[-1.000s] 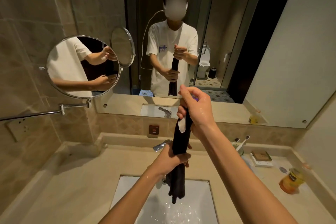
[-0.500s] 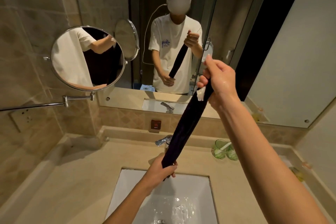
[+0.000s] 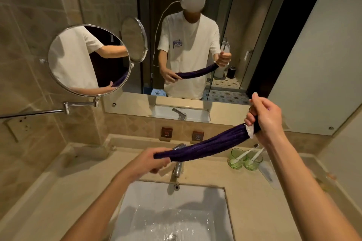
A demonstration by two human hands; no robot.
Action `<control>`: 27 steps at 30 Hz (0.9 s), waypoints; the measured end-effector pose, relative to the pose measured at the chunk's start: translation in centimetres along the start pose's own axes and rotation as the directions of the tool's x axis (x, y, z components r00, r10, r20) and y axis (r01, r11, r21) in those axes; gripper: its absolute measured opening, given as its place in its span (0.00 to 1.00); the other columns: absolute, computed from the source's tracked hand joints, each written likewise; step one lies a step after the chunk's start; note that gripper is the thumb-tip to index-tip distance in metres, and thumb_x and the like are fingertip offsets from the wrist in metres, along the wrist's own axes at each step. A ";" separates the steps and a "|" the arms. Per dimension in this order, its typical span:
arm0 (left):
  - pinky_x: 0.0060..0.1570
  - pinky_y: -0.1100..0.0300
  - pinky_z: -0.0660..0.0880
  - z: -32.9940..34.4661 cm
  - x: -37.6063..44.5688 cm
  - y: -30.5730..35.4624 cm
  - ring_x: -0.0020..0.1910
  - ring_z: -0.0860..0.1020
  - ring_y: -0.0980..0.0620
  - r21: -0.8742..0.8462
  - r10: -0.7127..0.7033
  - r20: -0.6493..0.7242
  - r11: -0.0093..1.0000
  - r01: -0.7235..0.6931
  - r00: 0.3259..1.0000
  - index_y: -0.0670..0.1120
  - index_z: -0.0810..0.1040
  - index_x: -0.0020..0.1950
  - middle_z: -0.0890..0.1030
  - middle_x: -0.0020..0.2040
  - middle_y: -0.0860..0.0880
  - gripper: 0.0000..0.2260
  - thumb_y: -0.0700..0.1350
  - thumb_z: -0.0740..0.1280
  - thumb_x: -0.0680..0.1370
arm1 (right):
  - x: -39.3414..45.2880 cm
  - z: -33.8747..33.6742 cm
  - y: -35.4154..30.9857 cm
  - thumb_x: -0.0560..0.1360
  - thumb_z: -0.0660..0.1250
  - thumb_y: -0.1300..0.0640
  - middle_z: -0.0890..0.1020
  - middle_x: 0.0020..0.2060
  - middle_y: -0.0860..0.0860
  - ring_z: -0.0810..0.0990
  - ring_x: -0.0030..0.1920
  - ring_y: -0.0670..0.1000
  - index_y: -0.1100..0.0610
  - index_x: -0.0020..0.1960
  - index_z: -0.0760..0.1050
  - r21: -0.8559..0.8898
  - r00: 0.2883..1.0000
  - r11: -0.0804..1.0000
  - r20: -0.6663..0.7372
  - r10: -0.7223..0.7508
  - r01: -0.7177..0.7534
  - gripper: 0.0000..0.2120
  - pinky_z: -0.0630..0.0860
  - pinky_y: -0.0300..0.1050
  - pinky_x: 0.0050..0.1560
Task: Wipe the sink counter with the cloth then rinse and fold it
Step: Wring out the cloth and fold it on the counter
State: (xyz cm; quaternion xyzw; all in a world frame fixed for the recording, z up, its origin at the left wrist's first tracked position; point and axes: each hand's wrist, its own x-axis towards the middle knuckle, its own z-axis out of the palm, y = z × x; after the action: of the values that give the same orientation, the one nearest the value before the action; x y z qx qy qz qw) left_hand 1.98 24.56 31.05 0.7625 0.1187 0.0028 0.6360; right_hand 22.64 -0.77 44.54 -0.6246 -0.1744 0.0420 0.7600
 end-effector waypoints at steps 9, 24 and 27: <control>0.48 0.63 0.79 0.9 2.7 11.5 0.46 0.78 0.65 0.391 0.369 -0.065 0.865 -0.316 0.927 0.51 0.86 0.50 0.80 0.46 0.55 0.04 0.44 0.74 0.77 | -2.2 1.5 3.1 0.81 0.67 0.53 0.75 0.28 0.49 0.74 0.29 0.51 0.60 0.47 0.78 -0.206 0.985 0.973 0.156 -0.072 0.104 0.11 0.72 0.46 0.32; 0.42 0.53 0.82 4.0 4.9 16.3 0.52 0.80 0.36 -0.056 0.198 0.000 0.979 -0.198 0.980 0.37 0.77 0.60 0.78 0.61 0.33 0.10 0.41 0.63 0.83 | -3.9 8.9 4.7 0.78 0.66 0.40 0.76 0.60 0.55 0.80 0.57 0.48 0.50 0.59 0.77 -0.068 0.965 0.990 0.240 -0.104 0.124 0.16 0.80 0.50 0.61; 0.44 0.55 0.80 3.7 4.8 15.9 0.49 0.79 0.43 -0.209 0.168 -0.035 0.963 -0.171 0.985 0.44 0.70 0.55 0.76 0.57 0.37 0.04 0.42 0.57 0.83 | -4.5 8.7 5.0 0.71 0.75 0.41 0.79 0.59 0.51 0.81 0.57 0.48 0.45 0.60 0.77 -0.133 0.939 0.981 0.332 -0.088 0.139 0.20 0.81 0.43 0.55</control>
State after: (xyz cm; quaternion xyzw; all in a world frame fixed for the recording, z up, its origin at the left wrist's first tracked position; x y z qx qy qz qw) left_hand 10.05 19.28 45.09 0.6978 0.0573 0.0763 0.7099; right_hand 16.47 7.20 40.12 -0.6550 -0.3355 0.0866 0.6715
